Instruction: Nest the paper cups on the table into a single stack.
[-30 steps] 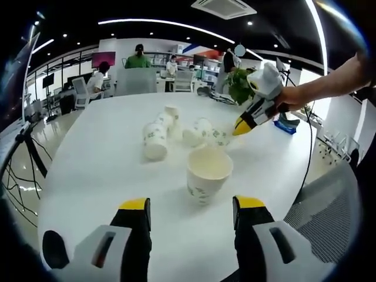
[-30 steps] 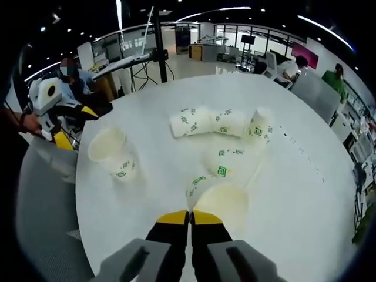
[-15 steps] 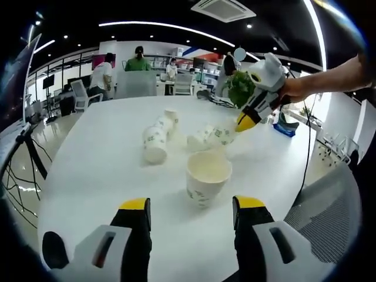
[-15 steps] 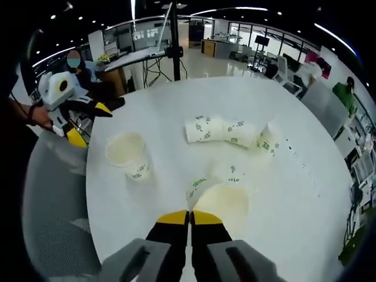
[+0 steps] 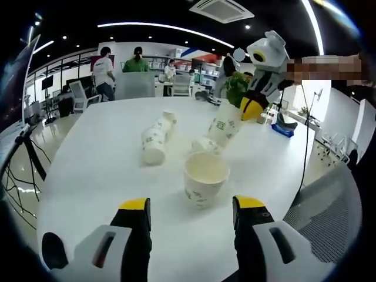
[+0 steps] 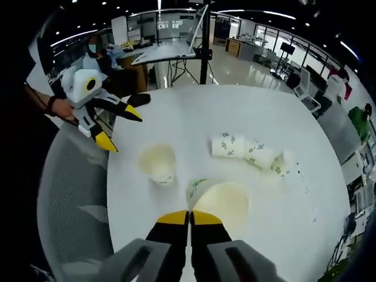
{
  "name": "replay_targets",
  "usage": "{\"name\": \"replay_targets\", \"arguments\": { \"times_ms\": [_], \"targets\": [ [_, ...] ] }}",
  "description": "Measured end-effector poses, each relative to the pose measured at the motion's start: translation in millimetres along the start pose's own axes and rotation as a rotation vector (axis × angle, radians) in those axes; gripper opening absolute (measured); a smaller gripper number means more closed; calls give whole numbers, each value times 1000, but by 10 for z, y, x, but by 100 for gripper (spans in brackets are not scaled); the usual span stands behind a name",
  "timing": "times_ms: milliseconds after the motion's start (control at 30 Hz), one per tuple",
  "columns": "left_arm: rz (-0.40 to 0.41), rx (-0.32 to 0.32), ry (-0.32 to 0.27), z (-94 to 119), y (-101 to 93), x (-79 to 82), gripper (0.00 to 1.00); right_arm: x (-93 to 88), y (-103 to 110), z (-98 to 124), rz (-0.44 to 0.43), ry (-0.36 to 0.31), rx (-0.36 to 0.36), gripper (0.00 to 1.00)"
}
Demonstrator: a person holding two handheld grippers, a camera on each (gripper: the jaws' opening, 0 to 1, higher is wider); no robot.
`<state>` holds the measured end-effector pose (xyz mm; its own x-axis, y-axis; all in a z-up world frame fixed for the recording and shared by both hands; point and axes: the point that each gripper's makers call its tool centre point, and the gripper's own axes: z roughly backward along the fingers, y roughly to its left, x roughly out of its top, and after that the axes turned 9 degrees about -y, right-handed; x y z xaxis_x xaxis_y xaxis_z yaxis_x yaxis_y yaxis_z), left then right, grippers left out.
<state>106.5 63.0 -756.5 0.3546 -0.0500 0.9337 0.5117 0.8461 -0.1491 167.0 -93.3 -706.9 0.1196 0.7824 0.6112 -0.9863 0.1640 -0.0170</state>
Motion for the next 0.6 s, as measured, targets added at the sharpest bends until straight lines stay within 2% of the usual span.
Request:
{"name": "replay_targets", "arguments": {
  "times_ms": [100, 333, 600],
  "targets": [
    [-1, -1, 1, 15, -11, 14, 55, 61, 33, 14, 54, 37, 24, 0],
    [1, 1, -2, 16, -12, 22, 54, 315, 97, 72, 128, 50, 53, 0],
    [6, 1, -4, 1, 3, -3, 55, 481, 206, 50, 191, 85, 116, 0]
  ]
}}
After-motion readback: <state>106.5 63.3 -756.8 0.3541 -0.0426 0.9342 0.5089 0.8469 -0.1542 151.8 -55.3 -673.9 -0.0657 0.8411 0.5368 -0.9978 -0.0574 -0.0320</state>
